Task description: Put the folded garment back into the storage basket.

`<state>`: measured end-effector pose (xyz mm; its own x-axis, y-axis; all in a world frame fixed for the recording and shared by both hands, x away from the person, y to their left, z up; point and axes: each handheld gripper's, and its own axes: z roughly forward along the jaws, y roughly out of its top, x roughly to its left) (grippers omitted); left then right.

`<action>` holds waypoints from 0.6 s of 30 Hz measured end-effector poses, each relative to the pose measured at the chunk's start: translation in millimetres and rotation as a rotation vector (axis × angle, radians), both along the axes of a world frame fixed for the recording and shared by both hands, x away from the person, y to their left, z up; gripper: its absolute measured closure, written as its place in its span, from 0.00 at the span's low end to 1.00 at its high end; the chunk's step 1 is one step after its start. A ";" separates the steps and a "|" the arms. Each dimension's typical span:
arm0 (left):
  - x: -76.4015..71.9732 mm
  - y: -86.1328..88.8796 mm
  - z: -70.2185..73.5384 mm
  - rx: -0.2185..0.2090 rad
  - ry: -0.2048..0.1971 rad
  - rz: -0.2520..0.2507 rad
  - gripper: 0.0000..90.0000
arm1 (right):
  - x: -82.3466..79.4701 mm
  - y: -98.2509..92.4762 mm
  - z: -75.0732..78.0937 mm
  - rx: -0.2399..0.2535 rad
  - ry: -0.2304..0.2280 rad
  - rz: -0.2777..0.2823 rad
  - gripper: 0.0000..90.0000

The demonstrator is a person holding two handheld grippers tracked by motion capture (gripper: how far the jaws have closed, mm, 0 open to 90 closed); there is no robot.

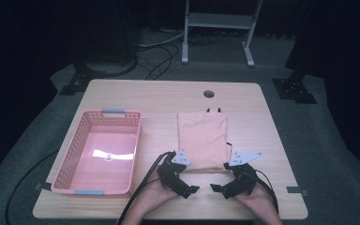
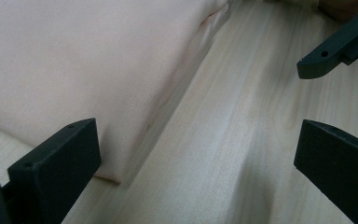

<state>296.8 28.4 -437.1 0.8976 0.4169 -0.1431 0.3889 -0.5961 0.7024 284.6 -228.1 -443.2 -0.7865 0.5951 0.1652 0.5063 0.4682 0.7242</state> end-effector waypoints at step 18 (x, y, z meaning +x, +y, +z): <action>-28.5 2.9 -0.2 0.012 -0.010 -0.007 0.00 | -27.0 3.0 0.6 -0.005 0.007 0.015 0.00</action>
